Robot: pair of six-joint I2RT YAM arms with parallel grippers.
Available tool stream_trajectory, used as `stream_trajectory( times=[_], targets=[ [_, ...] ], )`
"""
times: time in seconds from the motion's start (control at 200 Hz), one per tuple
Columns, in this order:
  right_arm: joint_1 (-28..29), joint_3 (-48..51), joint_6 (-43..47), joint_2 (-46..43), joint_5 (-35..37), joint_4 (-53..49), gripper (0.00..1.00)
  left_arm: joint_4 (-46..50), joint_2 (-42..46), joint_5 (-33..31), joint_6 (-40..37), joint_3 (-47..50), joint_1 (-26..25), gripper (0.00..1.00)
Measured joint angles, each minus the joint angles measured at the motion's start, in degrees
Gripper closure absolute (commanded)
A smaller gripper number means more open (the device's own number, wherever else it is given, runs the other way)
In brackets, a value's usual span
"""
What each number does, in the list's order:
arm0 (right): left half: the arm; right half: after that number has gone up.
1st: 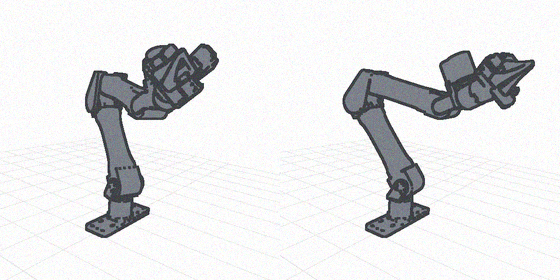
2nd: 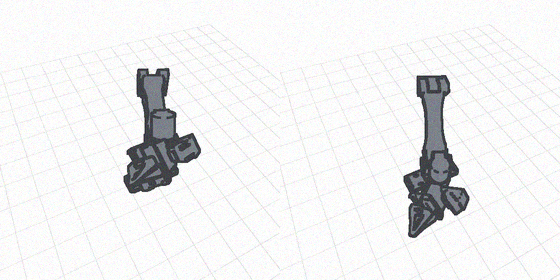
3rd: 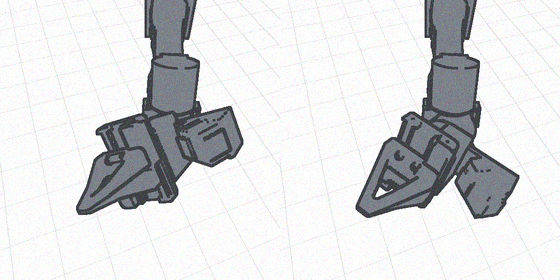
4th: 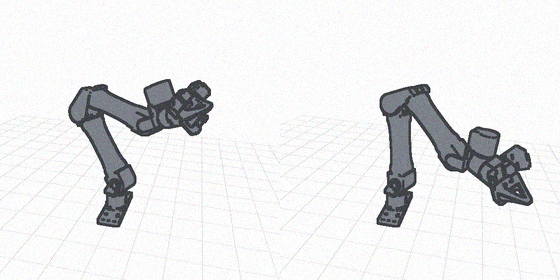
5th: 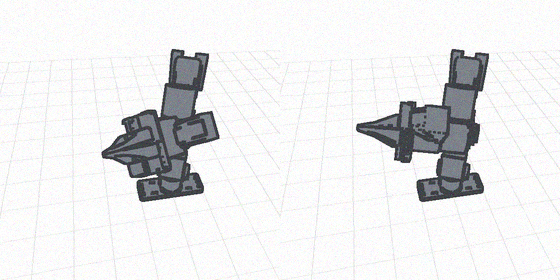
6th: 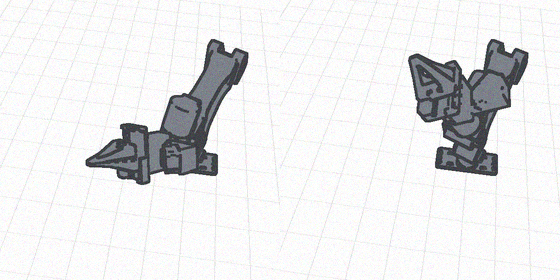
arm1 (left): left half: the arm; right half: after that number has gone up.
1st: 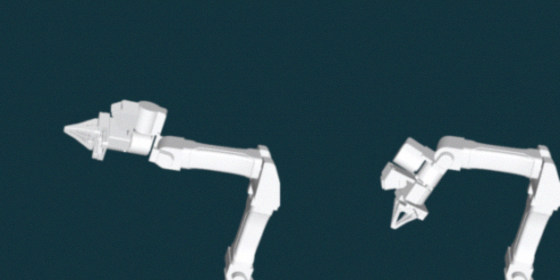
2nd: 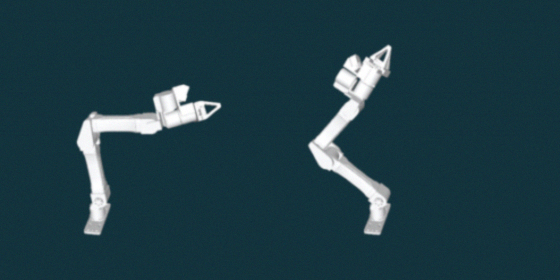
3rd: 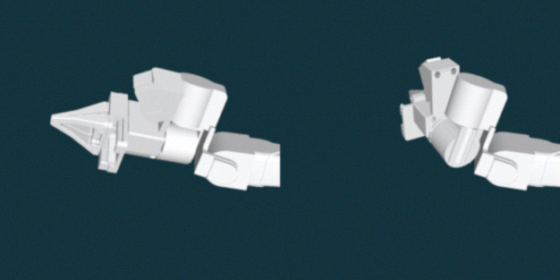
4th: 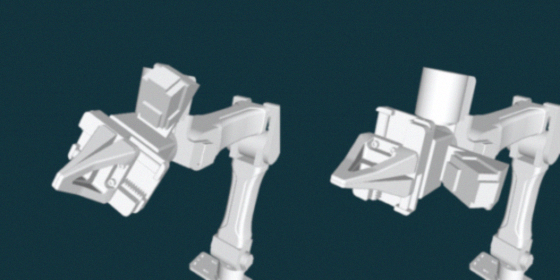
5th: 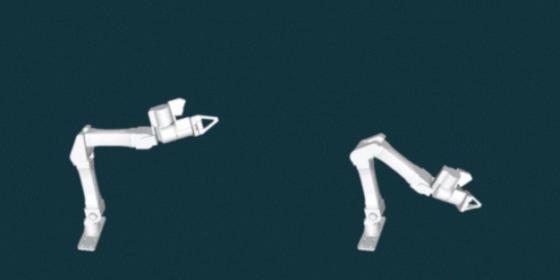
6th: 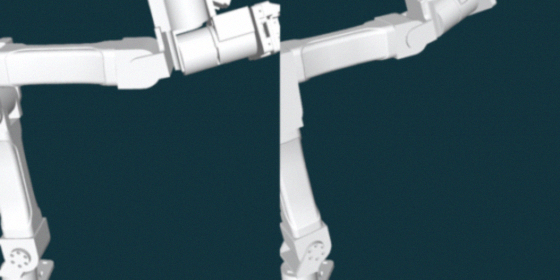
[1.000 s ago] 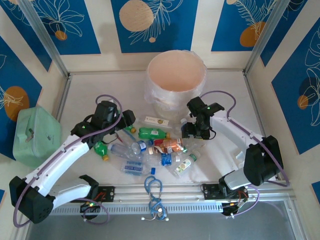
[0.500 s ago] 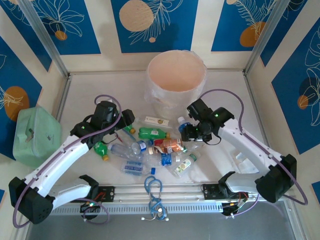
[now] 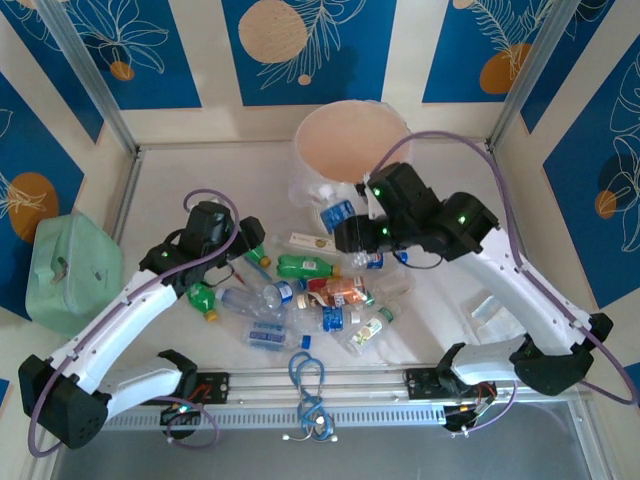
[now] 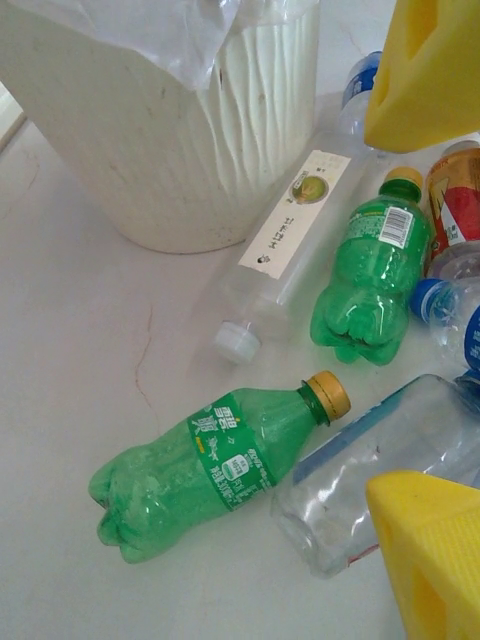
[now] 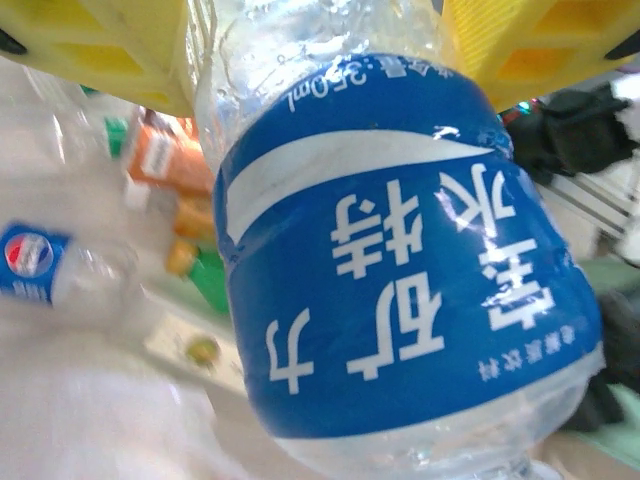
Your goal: Put the plastic bottles in the bin
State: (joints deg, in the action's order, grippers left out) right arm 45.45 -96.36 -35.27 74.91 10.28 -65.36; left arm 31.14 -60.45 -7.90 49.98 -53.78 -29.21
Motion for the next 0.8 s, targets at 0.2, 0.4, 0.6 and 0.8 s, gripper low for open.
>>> stream_trajectory(
  times=[0.2,0.4,0.6,0.8],
  targets=[
    [-6.01,-18.05,0.76,9.05,-1.14,1.05,0.44,0.00,0.00,0.90,1.05,0.35,1.25,0.17],
    [-15.67,-30.91,-0.52,18.84,-2.91,1.46,0.44,-0.59,-1.68,4.11,3.74,0.81,2.49,0.18],
    [-22.10,-36.48,-2.32,27.34,-6.14,1.49,0.44,-1.51,-5.09,6.47,6.23,0.76,2.75,0.19],
    [-23.43,-36.81,-3.10,31.08,-6.88,0.63,0.28,-1.53,-6.82,7.45,7.41,0.04,2.78,0.19]
  ],
)
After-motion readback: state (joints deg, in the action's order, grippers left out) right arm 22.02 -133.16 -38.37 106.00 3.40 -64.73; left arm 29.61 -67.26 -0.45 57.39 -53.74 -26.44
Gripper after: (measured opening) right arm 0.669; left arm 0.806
